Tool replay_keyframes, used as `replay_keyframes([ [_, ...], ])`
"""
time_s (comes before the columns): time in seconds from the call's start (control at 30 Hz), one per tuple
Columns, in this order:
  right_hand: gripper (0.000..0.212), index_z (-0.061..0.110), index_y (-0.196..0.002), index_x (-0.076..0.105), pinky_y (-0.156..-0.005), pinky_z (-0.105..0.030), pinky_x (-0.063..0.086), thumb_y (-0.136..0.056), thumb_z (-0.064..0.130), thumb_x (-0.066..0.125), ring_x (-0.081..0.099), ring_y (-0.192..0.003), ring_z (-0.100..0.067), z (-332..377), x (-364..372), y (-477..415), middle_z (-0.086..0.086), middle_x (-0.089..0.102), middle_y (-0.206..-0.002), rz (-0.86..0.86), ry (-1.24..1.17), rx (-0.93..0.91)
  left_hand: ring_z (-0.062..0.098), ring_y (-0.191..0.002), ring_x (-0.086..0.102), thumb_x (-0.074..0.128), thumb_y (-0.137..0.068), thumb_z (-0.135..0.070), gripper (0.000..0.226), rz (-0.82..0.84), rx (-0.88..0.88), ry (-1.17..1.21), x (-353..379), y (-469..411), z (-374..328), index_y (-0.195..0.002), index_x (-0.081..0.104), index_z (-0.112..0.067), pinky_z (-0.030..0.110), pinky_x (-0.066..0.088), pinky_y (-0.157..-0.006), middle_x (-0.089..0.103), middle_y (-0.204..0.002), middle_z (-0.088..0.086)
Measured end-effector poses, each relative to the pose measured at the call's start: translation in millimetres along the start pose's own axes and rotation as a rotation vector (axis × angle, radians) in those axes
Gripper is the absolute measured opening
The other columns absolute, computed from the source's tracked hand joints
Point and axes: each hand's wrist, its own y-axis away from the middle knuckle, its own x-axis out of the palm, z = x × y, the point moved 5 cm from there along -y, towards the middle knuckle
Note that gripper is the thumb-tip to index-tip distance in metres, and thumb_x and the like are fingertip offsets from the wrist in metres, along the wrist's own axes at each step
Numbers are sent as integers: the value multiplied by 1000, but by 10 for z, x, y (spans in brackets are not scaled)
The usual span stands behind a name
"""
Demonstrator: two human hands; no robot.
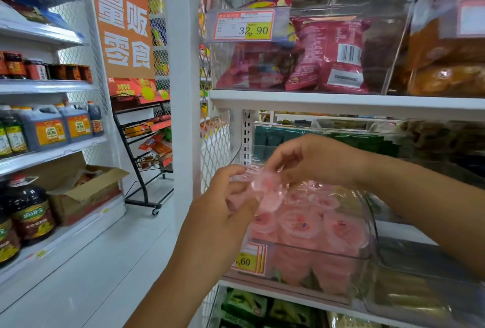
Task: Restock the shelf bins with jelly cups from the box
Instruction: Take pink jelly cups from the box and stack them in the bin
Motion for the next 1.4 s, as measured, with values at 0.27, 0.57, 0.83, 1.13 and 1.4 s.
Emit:
replay_keyframes([
  [0.27,27,18,-103,73,-77,-26,56,-84,1,66,70,-84,-17,-850,-196,-110,-2,73,-90,3,295,440,5,-75,58,48,-91,-36,23,-102,126,-40,-105,6,-24,-103,50,-57,25,48,-67,48,-99,-25],
  [0.57,20,16,-110,71,-63,-13,50,-95,13,58,67,-73,-6,-373,-149,51,2,74,-96,-105,205,188,-3,-99,48,56,-92,-34,29,-44,303,-11,144,-57,-192,-117,51,-49,7,43,-75,36,-99,-28],
  [0.83,29,-16,-122,48,-64,-24,58,-97,-3,44,64,-64,-15,-219,226,274,-21,57,-87,405,-591,276,-11,-117,31,58,-89,-35,57,-117,648,-40,481,-91,-435,-141,34,-33,4,27,-99,26,-110,-16],
  [1.13,30,29,-86,70,-71,-23,55,-87,-1,63,68,-81,-12,-469,-698,101,5,73,-88,-87,357,188,-4,-144,-9,35,-93,-64,65,364,434,-649,589,-305,9,-152,19,-40,32,-1,-121,4,-159,-23],
  [1.4,29,25,-103,74,-81,-20,45,-91,6,54,59,-92,-6,-743,-393,-14,15,64,-93,146,679,234,-6,-145,0,20,-89,-67,65,567,341,-722,719,-235,15,-149,26,-43,32,-6,-118,14,-157,-24],
])
